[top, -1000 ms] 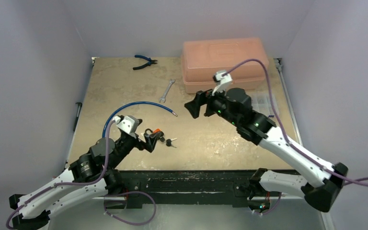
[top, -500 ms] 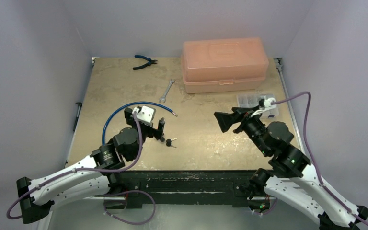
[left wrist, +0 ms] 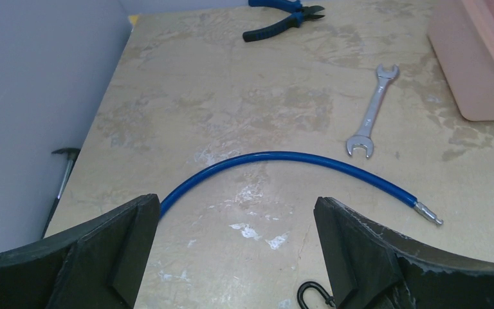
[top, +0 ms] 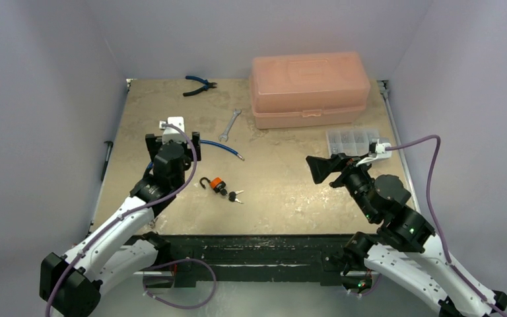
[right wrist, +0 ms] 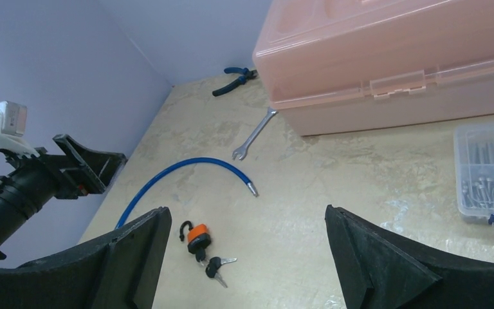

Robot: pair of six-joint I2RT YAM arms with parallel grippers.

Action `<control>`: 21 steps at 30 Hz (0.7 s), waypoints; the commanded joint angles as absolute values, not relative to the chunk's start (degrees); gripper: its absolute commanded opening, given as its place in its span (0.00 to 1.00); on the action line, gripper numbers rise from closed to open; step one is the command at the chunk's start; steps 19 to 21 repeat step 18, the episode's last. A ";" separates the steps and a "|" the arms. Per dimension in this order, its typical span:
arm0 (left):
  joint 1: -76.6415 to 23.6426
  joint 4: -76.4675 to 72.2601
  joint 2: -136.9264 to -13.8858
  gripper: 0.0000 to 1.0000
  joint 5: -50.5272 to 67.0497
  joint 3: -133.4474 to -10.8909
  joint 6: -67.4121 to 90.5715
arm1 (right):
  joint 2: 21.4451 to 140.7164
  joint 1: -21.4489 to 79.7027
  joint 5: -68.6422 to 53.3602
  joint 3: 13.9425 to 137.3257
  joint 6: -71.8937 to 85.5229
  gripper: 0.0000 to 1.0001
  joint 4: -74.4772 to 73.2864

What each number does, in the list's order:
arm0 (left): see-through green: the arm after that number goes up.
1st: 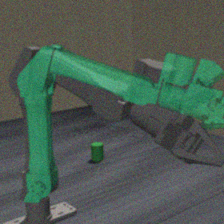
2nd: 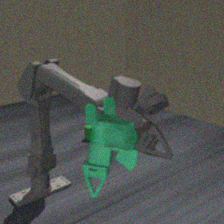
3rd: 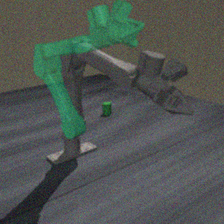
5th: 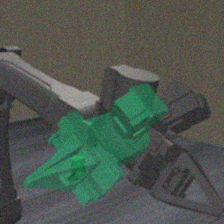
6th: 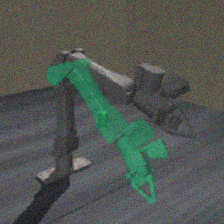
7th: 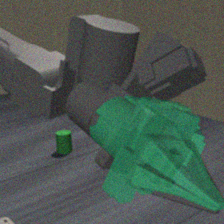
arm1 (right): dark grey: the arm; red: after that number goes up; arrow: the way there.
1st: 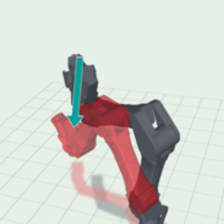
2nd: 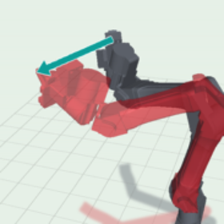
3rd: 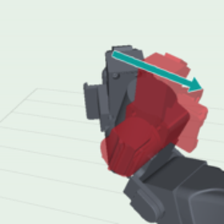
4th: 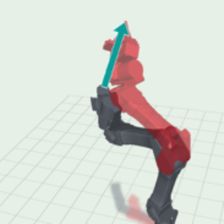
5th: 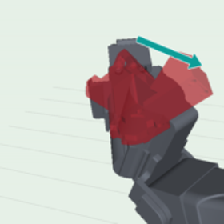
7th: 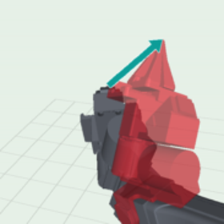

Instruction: Unlock with the key

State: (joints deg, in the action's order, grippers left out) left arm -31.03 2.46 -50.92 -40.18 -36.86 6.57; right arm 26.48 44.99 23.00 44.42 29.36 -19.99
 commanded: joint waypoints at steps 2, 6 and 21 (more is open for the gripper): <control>-27.64 0.88 -48.88 0.99 -35.95 -36.89 10.93 | 27.63 45.18 24.89 44.43 30.94 0.99 -19.76; -27.50 0.88 -46.65 0.99 -36.00 -35.60 10.81 | 28.21 45.18 23.98 43.25 31.84 0.99 -18.12; -27.51 -1.08 -44.41 0.99 -35.95 -34.63 9.77 | 32.10 45.18 22.82 42.85 33.12 0.99 -16.16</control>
